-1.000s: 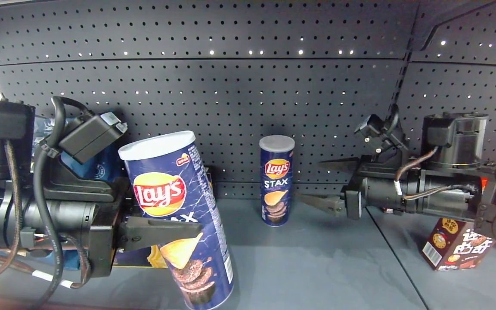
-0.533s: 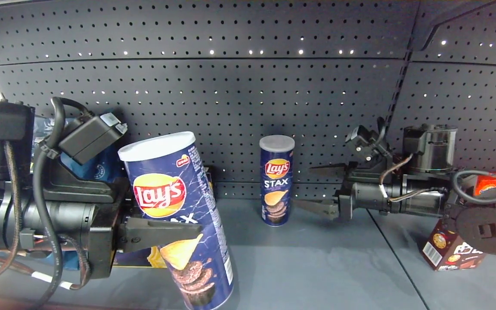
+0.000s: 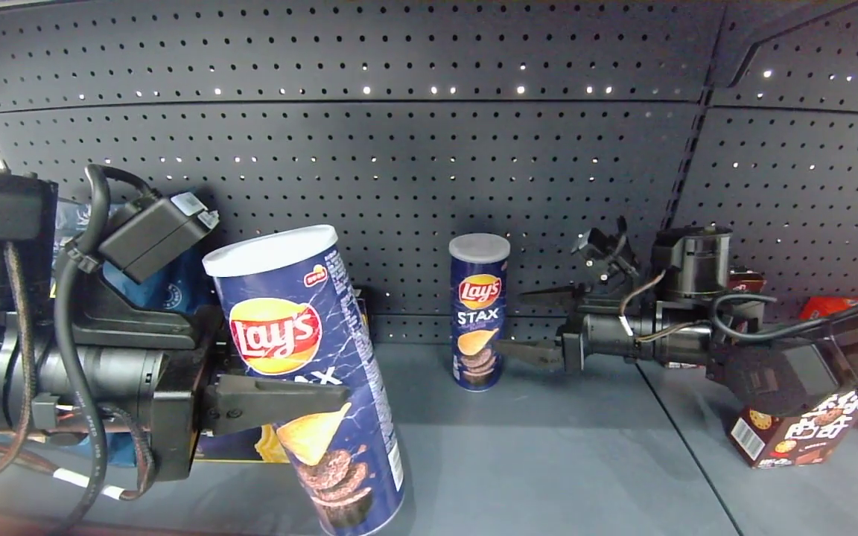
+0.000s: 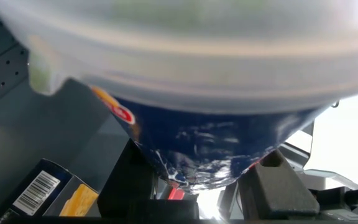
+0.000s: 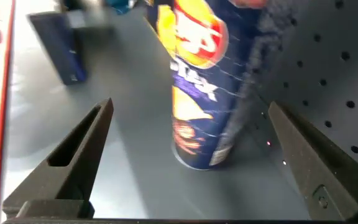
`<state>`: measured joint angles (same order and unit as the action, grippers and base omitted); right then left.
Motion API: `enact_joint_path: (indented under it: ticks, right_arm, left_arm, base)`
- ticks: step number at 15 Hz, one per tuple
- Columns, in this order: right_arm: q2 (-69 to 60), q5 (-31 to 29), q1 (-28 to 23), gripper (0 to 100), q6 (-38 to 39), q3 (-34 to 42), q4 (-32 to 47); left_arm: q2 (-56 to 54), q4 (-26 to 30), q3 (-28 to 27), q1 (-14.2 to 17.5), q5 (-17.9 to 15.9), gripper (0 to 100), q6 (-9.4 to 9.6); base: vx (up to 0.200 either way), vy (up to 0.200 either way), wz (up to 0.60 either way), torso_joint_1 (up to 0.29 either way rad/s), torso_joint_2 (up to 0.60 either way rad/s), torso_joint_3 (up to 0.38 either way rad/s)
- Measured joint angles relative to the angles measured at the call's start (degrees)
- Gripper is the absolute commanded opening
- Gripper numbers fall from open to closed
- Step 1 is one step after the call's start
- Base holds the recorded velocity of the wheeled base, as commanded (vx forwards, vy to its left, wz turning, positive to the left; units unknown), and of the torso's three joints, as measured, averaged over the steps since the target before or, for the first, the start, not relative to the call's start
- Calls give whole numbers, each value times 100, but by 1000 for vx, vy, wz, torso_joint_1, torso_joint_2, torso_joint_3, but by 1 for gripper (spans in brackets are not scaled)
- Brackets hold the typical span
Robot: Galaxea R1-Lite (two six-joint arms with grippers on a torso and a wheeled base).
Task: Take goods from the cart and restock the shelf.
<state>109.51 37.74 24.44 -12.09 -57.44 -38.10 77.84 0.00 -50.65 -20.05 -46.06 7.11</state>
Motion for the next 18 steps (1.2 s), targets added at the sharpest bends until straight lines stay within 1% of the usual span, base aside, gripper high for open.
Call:
enact_joint_path:
  ticks: [4,8,18]
  right_arm:
    - [474,22,-30,100,13,-411,-72]
    - [931,107,48,100,28,-809,-213]
    - [1591,110,151,100,52,-1296,-249]
  left_arm:
    - [2,0,-15,0,-4,0,-5]
    - [22,0,-48,-1,-9,0,-7]
    - [33,7,-67,-21,-11,0,-7]
  base:
    - [0,0,0,0,0,0]
    - [0,0,0,0,0,0]
    - [0,0,0,0,0,0]
